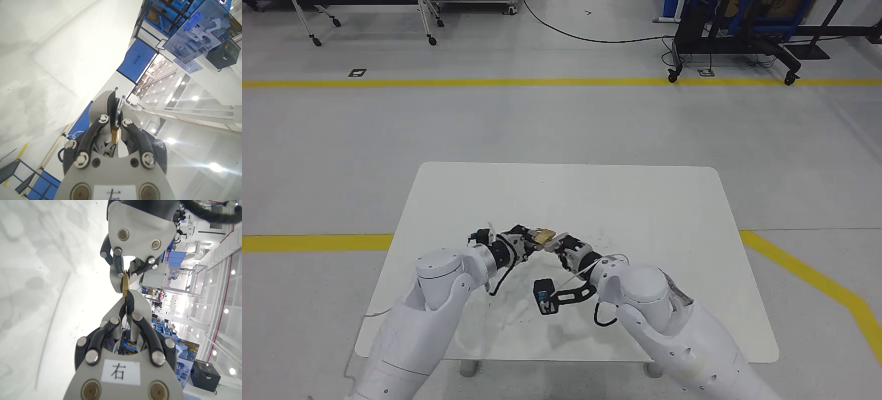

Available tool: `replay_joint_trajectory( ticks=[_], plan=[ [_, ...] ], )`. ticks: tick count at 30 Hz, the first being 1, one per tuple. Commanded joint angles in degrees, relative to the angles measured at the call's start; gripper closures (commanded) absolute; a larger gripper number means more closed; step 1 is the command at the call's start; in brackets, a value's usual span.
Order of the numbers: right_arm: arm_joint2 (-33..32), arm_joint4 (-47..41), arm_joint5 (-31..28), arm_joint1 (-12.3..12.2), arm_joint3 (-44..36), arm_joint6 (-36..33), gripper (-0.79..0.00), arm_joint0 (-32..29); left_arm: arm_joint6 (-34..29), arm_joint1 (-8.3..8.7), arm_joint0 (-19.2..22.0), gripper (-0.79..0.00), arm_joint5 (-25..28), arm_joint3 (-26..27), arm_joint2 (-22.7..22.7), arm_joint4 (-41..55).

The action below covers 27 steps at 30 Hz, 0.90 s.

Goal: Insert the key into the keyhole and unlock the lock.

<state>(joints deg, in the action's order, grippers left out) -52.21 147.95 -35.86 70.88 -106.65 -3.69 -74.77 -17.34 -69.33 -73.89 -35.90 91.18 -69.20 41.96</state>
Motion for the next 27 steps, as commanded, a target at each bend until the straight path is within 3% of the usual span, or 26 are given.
replay_joint_trajectory(
  ticks=[1, 11, 27],
  plan=[
    [-1.44, 0.05, 0.27, -0.46, -0.61, 1.90, 0.000, -0.81, -0.75, 0.04, 0.18, 0.000, 0.18, -0.70, -0.03, 0.04],
    [-5.88, 0.66, 0.70, -2.06, -2.38, 7.28, 0.000, -3.76, -4.26, 0.17, 1.15, 0.000, 0.12, -2.47, -0.13, 1.31],
    [-1.47, 0.35, -0.62, -0.98, 0.23, 1.95, 0.000, -0.29, -2.70, 0.16, 1.16, 0.000, 1.07, -1.84, 1.16, -0.60]
  ],
)
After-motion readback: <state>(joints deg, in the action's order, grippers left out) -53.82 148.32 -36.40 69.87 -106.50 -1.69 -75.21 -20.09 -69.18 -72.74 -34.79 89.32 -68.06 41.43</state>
